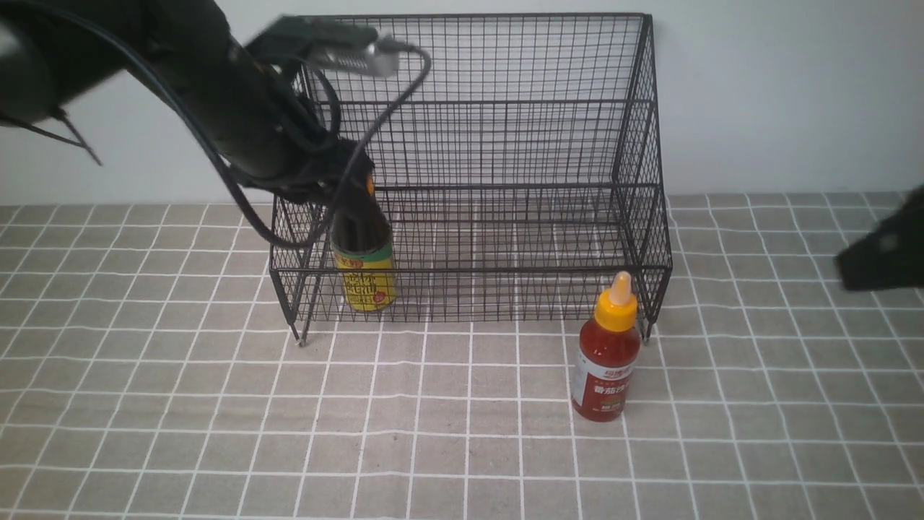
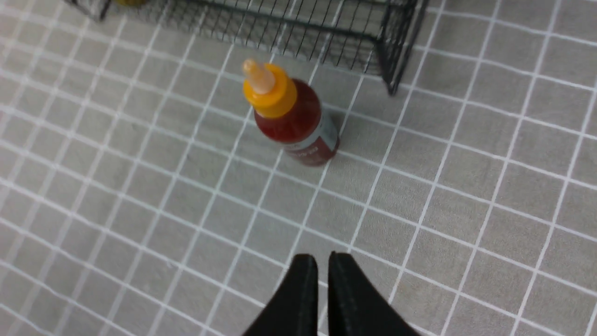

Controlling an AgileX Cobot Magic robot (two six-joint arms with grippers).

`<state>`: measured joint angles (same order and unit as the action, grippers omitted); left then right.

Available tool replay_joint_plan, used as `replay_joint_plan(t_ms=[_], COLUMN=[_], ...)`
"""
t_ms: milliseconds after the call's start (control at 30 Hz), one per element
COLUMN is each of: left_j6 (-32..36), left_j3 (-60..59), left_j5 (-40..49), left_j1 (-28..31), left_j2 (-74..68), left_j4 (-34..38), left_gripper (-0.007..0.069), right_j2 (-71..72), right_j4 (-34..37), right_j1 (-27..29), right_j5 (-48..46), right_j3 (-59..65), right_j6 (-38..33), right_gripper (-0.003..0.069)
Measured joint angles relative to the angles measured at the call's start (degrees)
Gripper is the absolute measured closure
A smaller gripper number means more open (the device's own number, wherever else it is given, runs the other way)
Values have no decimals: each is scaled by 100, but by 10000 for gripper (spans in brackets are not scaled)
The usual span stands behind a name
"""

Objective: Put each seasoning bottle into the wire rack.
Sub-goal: Use the left arm to put the condiment bottle back on the shelf, then use the right arm to grab the condiment bottle closest to it

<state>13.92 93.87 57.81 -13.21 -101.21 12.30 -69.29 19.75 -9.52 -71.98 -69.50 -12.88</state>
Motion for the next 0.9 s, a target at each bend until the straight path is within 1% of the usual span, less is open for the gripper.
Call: replay_joint_plan(t_ms=[33,67,100,133,167,200,233,267,300,333,367,400,467,533,667,700,767,833,900], left_j6=[-87,-217,-302,-396,-434,-458,-470,-492,-499,-521,-520,-526,-531,-531,-511,-511,-523,-524,-524], left_j3=[0,0,0,0,0,0,0,-18,-69,-223,-223,-403,-859,-1286,-2651,-3021,-3375,-3804,-4285], left_j5=[21,27,33,53,84,136,174,308,394,507,520,619,849,987,1069,1069,1051,973,853], left_j1=[0,0,0,0,0,0,0,0,0,0,0,0,0,0,0,0,0,0,0], left_j2=[97,338,487,717,915,1036,1156,1442,1656,2018,2066,2348,2889,3311,4570,4952,5400,5845,6585], left_j4=[-73,-185,-263,-314,-351,-370,-376,-368,-351,-310,-311,-289,-196,-63,247,273,287,293,314], left_gripper=[205,272,319,382,466,506,529,584,607,623,624,629,631,631,631,631,631,631,631], right_j2=[-91,-306,-459,-616,-778,-911,-944,-1216,-1389,-1654,-1687,-1871,-2152,-2378,-2824,-2914,-3055,-3187,-3359], right_j4=[-126,-318,-491,-672,-860,-1056,-1090,-1332,-1464,-1576,-1585,-1620,-1643,-1644,-1714,-1714,-1673,-1608,-1555], right_j1=[-174,-439,-652,-852,-1041,-1177,-1241,-1442,-1563,-1731,-1731,-1822,-1903,-1909,-1909,-1909,-1909,-1909,-1909], right_j5=[7,7,12,35,77,110,127,184,209,227,227,250,290,329,573,617,649,654,673], right_j3=[-31,-72,-111,-164,-237,-332,-353,-519,-648,-891,-891,-1068,-1308,-1469,-1653,-1657,-1657,-1657,-1657], right_j6=[39,177,348,611,835,1002,1041,1253,1349,1424,1434,1457,1481,1494,1494,1494,1494,1494,1494], right_gripper=[628,621,613,603,591,578,571,540,512,456,449,391,300,231,102,90,81,76,75])
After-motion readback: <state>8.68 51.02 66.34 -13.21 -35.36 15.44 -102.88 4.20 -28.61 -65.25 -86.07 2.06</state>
